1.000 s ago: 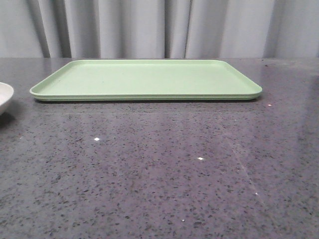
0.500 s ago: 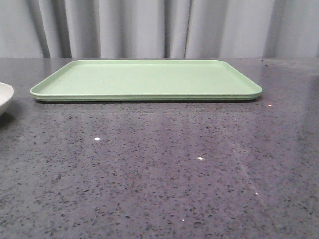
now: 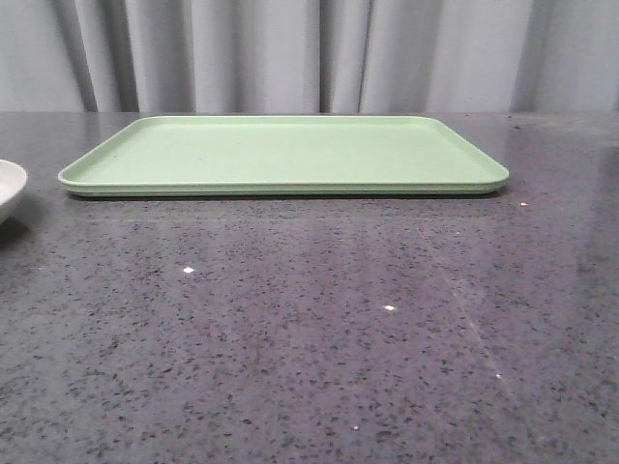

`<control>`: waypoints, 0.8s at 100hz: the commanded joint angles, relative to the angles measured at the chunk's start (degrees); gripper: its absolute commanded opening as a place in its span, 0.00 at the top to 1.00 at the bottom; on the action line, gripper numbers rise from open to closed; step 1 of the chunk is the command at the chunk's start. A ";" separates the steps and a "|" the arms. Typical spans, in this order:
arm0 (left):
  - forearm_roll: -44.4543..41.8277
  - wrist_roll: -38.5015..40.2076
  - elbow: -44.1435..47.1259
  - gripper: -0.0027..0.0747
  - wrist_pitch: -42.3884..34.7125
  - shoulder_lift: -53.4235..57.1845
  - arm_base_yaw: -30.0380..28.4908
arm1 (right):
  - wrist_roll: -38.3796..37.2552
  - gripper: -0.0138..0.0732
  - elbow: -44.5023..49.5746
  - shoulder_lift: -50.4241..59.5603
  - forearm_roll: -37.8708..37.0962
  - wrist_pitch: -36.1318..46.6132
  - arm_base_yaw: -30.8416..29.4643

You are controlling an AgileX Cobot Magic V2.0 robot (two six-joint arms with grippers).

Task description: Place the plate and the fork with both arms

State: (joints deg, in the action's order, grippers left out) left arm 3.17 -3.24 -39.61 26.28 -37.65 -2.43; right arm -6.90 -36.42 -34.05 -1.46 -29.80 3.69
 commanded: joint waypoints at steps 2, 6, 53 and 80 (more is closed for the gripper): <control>-1.51 0.54 -2.07 0.35 -4.13 -0.60 -0.27 | 0.05 0.30 -1.93 -0.50 -0.23 2.73 -0.36; -3.17 0.54 -2.07 0.35 -3.53 -0.84 -0.25 | 0.05 0.30 -1.93 -0.50 -0.23 2.45 -0.36; -5.81 3.24 -7.00 0.38 8.41 -10.64 -11.03 | 0.05 0.30 -1.93 -0.50 -0.23 1.56 -0.36; -5.67 3.24 -14.05 0.43 18.69 -21.61 -11.02 | 0.05 0.30 -1.93 -0.50 -0.23 1.11 -0.36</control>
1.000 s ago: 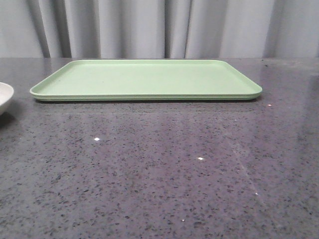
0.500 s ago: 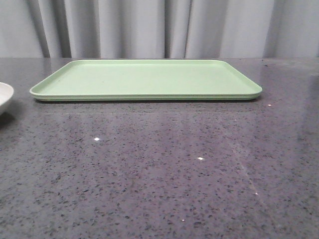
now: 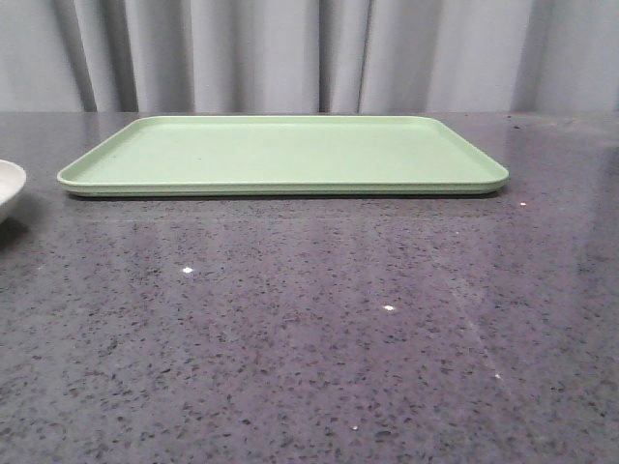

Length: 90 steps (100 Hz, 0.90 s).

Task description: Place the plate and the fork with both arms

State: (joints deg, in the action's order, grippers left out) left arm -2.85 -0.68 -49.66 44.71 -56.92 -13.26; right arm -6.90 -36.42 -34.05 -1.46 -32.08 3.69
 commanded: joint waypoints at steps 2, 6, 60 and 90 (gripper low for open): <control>0.36 0.68 -4.54 0.43 1.06 -2.86 -0.19 | 0.05 0.30 -1.93 -0.50 -0.23 3.33 -0.36; 0.36 0.68 -5.55 0.43 2.54 -4.44 -0.19 | 0.05 0.30 -1.93 -0.50 -0.23 3.32 -0.36; 0.48 -4.17 -9.18 0.58 7.82 -19.21 -0.19 | 0.05 0.30 -1.93 -0.50 -0.29 3.12 -0.36; 0.48 -4.17 -9.18 0.58 6.93 -22.62 -0.19 | 0.05 0.30 -1.93 -0.50 -0.29 3.12 -0.36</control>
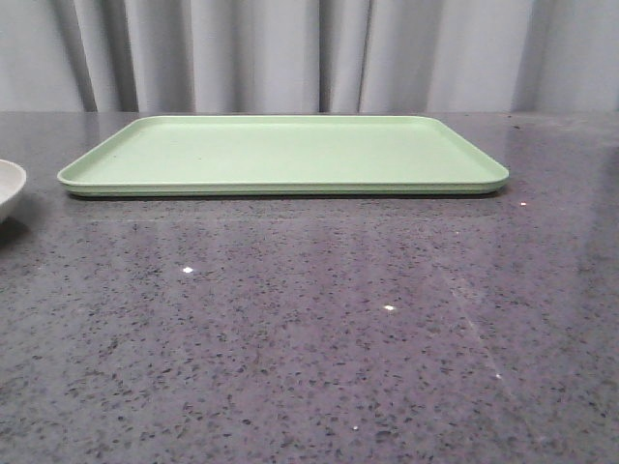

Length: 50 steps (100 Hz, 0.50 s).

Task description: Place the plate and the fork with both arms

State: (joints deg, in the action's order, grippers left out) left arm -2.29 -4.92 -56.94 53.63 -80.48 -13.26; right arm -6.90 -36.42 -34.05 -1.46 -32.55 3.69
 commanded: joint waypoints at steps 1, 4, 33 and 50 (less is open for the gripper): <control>-0.08 0.07 -1.91 0.58 -2.15 0.94 -0.19 | 0.05 0.30 -1.93 -0.50 -0.29 3.59 -0.36; -0.08 0.07 -1.91 0.58 -2.26 0.94 -0.19 | 0.05 0.30 -1.93 -0.50 -0.29 3.59 -0.36; -0.17 0.07 -1.91 0.87 -2.42 0.94 -0.19 | 0.05 0.30 -1.93 -0.50 -0.29 3.59 -0.36; -0.17 0.07 -1.91 0.99 -1.57 0.94 -0.19 | 0.05 0.30 -1.93 -0.50 -0.29 3.59 -0.36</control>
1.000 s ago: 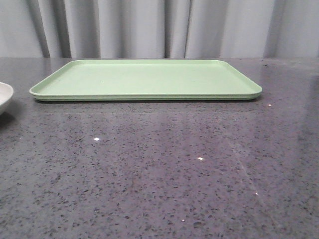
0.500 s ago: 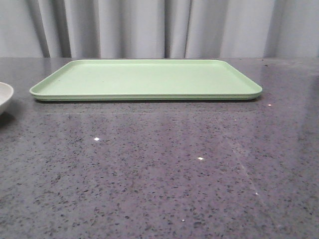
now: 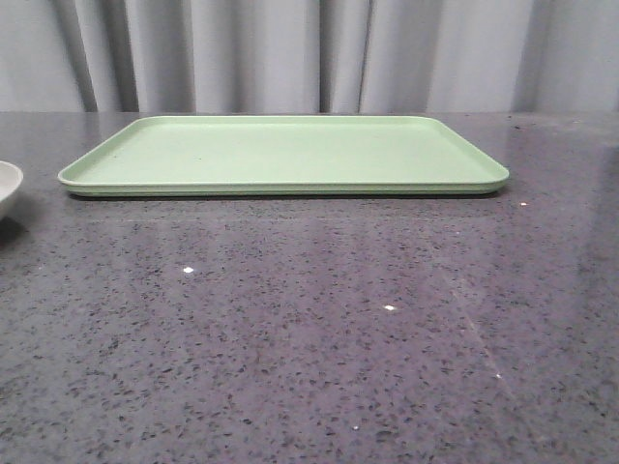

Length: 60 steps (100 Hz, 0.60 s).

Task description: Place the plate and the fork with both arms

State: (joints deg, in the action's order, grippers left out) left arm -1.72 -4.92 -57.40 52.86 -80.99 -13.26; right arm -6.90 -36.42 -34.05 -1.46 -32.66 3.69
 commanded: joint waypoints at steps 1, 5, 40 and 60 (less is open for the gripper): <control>-0.75 0.07 -1.45 0.99 -0.74 1.45 -0.19 | 0.05 0.30 -1.93 -0.50 -0.29 3.70 -0.36; -0.75 0.07 -1.45 0.99 -0.25 1.45 -0.19 | 0.05 0.30 -1.93 -0.50 -0.29 3.70 -0.36; 11.62 -6.31 -1.45 0.99 2.70 2.09 -5.18 | 0.05 0.30 -1.93 -0.50 -0.29 3.70 -0.36; 16.43 -10.36 -1.45 0.99 3.02 4.98 -7.92 | 0.05 0.30 -1.93 -0.50 -0.29 3.70 -0.36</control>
State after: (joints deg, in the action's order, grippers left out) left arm 12.79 -14.03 -57.62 56.42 -79.00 -20.68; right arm -6.90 -36.42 -34.05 -1.46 -32.74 3.69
